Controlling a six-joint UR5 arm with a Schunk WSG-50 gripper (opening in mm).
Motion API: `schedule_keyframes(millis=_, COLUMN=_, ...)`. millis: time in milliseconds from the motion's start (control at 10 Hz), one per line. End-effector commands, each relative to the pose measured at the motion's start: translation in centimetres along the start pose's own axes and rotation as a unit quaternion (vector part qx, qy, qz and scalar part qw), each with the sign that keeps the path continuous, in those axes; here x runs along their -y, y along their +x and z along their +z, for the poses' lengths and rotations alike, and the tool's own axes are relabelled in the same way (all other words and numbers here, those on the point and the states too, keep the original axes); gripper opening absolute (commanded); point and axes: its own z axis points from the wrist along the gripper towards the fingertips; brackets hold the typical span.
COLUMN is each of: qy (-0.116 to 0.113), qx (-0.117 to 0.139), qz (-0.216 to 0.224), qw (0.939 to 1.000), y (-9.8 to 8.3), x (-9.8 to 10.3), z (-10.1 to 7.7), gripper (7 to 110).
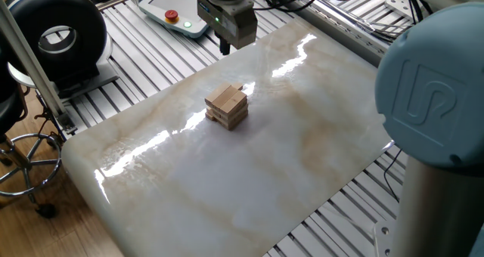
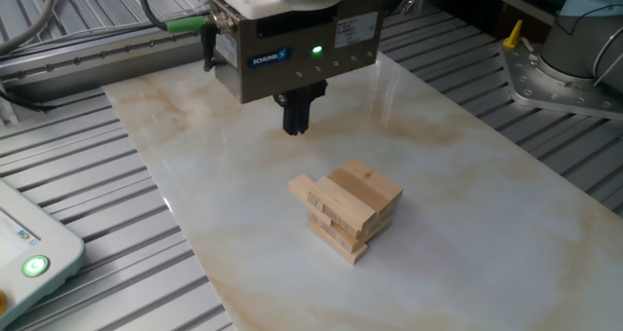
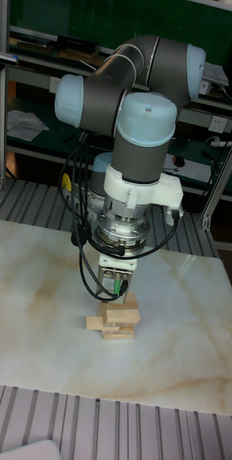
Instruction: Play Jenga
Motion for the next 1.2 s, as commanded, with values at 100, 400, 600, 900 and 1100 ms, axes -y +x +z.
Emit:
schedule_keyframes(millis=100, qy=-0.002, qx=0.012, qz=0.062, qw=0.9980, y=-0.2, x=0.1, z=0.7, gripper=7)
schedule_keyframes(millis=400, qy=-0.023, qx=0.041, qz=0.000, qw=0.9989, y=-1.3, x=-1.1, z=1.5, gripper=7)
schedule_keyframes(millis=600, qy=-0.028, qx=0.012, qz=-0.030, qw=0.9991, y=0.2, x=-1.3, z=1.7, gripper=7)
schedule_keyframes(millis=900, qy=-0.020, qx=0.023, qz=-0.040, qw=0.9987, y=-0.1, x=-1.2, z=2.3, gripper=7)
schedule_keyframes(millis=1100, qy=-0.020, qx=0.022, qz=-0.046, qw=0.9985, y=-0.1, x=-1.1, z=2.6, gripper=7)
